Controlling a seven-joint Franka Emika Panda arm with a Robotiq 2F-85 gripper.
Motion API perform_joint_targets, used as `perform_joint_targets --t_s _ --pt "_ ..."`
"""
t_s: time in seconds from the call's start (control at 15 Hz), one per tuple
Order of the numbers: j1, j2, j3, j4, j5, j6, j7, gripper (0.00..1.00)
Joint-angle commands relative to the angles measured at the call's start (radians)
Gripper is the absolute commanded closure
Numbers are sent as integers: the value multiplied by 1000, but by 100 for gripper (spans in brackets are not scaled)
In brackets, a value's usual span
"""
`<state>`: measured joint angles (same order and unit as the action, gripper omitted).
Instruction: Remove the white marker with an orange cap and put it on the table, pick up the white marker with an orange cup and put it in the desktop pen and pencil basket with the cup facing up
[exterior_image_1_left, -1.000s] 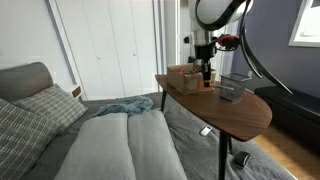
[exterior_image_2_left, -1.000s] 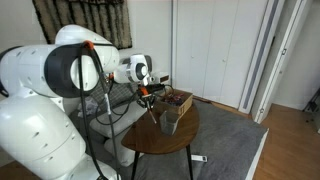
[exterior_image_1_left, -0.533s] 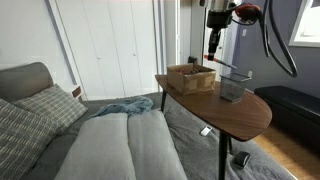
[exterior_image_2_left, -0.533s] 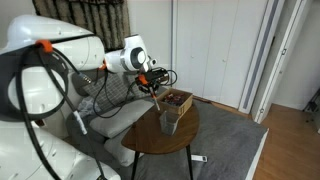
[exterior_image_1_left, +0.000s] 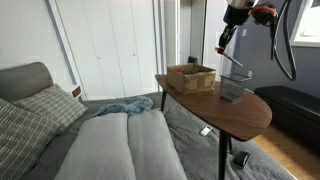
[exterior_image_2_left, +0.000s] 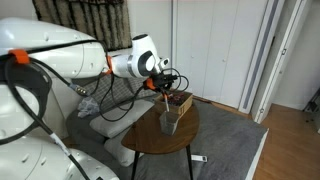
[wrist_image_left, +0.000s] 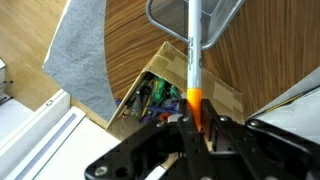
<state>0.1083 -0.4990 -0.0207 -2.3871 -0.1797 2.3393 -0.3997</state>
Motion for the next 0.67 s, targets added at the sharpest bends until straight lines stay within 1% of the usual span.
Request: perform_joint_targets --t_s 0.0,0.27,0.6 --pt "-7 -16 -30 -74 31 103 27 96" --pt "0 -14 -65 -131 55 182 10 96" --pt "15 13 -87 -180 91 299 -4 96"
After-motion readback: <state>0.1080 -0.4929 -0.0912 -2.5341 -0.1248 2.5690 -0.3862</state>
